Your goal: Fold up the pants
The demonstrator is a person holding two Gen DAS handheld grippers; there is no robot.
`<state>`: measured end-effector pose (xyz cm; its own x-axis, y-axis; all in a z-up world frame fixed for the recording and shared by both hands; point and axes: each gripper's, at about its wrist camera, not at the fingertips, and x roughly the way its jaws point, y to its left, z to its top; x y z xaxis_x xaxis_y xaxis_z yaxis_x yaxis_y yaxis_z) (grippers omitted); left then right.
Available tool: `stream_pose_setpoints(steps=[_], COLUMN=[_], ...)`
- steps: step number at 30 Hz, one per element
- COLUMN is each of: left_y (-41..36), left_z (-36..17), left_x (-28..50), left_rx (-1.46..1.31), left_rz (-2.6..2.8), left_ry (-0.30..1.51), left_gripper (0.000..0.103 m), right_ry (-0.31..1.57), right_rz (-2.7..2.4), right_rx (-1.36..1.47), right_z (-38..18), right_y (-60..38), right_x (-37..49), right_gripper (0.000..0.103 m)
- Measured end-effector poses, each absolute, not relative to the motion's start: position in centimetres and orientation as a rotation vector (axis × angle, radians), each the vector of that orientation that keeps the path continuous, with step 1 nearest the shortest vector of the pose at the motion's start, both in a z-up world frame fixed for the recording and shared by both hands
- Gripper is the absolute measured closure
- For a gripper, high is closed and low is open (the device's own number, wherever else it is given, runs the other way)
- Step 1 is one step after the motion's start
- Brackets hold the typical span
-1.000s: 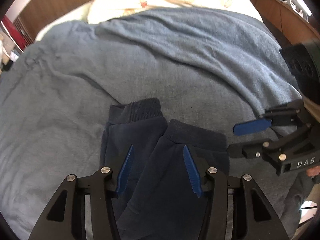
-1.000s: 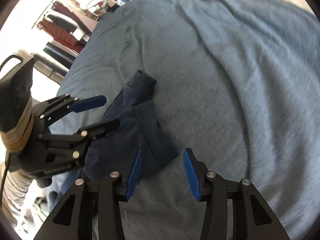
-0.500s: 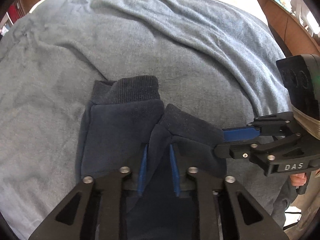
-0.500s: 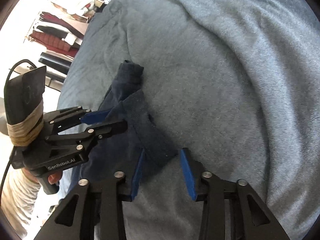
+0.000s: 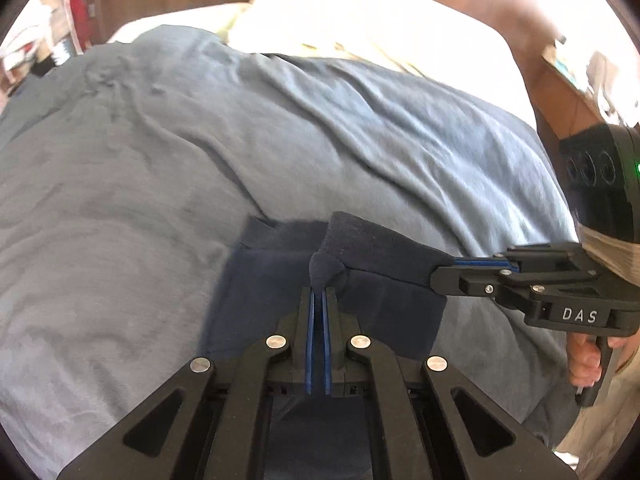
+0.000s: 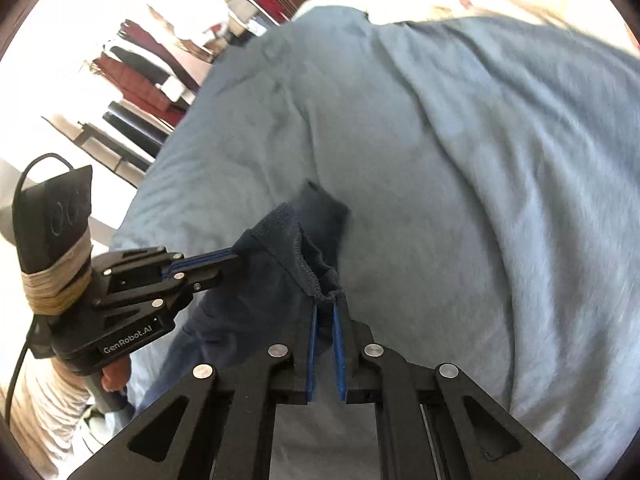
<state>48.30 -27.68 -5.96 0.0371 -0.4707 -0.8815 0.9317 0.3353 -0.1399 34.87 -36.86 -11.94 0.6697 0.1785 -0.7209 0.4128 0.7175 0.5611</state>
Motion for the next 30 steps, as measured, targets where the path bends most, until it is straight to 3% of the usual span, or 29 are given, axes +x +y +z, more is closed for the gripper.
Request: stream_pose_setpoints(steps=[20,23,25,27,30], left_y=[-29.6,-30.0,-30.0,-29.8,-30.2], left_z=[-11.2,-11.7,-11.3,-10.4,-9.3], left_x=[55.3,55.4,55.8,56.4,56.9], left_rx=[0.548,0.569,0.566,0.540,0.542], left_rz=[-1.049,-1.046,-1.021,-1.002,-0.997], left_ry=[1.149,1.157,1.136,1.100,1.047], left_gripper=[0.097,0.090,0.074,0.065,0.065], right_ry=[0.846,0.855,0.859,0.858,0.834], right_rz=[-0.149,-0.150,-0.163,-0.212,-0.299], right_rx=[0.784,0.787,0.788,0.769,0.758], right_z=[-14.3,-14.7,-14.7,-14.4,-13.8], right_y=[-39.5,-39.5,-39.6,-39.6,-39.9], right_x=[42.2,42.2,41.9,41.4,39.9], right_gripper=[0.094,0.093,0.088,0.073,0.071])
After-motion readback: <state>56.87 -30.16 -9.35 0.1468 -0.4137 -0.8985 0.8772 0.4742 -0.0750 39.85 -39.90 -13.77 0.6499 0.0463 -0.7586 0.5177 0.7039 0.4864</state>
